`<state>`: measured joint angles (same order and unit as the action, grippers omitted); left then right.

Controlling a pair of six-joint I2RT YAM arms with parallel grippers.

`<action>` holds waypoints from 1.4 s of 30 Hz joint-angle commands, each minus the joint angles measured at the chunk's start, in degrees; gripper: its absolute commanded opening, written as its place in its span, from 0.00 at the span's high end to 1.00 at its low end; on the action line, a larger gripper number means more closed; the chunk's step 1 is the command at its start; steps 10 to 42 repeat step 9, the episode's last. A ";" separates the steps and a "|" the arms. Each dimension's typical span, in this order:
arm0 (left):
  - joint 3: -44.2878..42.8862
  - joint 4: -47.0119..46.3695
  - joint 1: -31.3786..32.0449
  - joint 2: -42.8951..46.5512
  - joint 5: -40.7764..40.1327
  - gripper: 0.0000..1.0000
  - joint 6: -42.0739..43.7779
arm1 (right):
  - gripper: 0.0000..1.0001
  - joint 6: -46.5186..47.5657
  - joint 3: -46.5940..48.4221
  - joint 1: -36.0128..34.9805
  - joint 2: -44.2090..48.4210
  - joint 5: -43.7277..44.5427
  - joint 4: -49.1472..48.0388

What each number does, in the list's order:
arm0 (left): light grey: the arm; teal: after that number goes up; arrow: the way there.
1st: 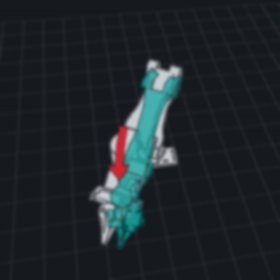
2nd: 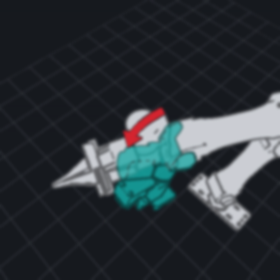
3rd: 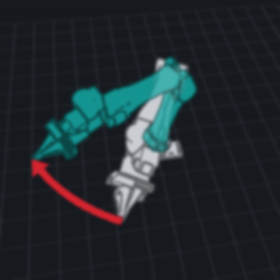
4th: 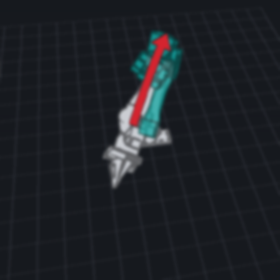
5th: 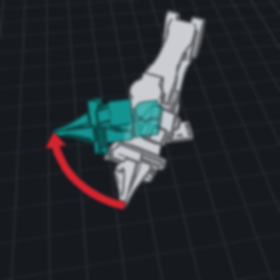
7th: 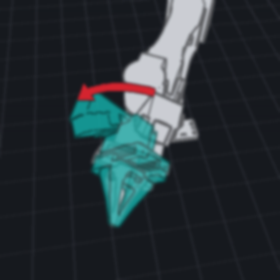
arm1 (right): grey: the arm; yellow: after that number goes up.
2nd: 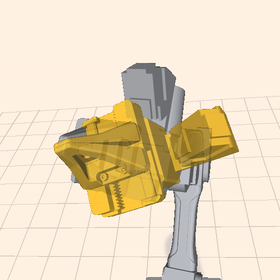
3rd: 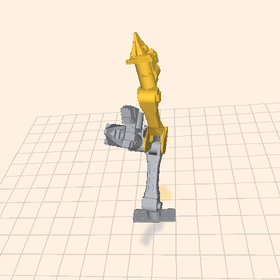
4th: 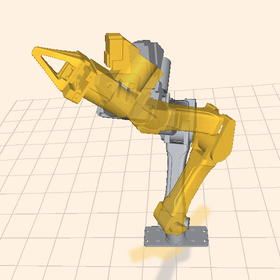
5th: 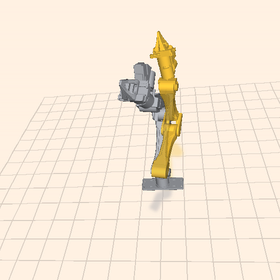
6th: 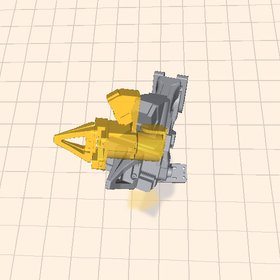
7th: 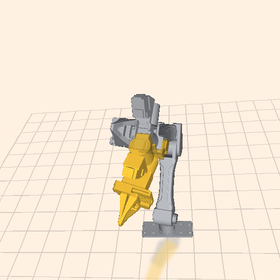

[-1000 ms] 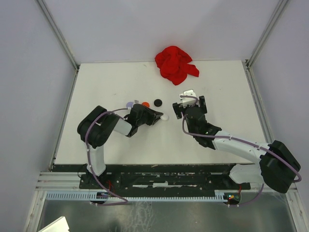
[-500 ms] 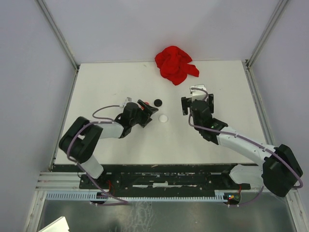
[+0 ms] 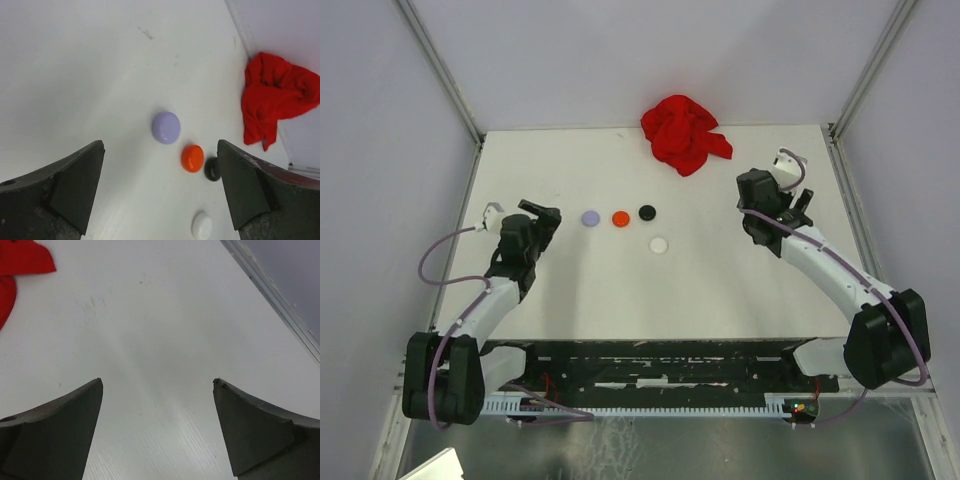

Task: Insert the wireless bluetooth earbuds into the charging case
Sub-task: Reset both arms

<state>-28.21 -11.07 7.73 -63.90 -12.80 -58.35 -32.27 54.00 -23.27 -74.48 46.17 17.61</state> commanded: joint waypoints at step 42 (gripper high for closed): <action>-0.19 0.42 -9.13 -1.94 5.10 0.01 6.99 | 0.00 -15.34 8.54 0.24 -3.77 14.73 16.16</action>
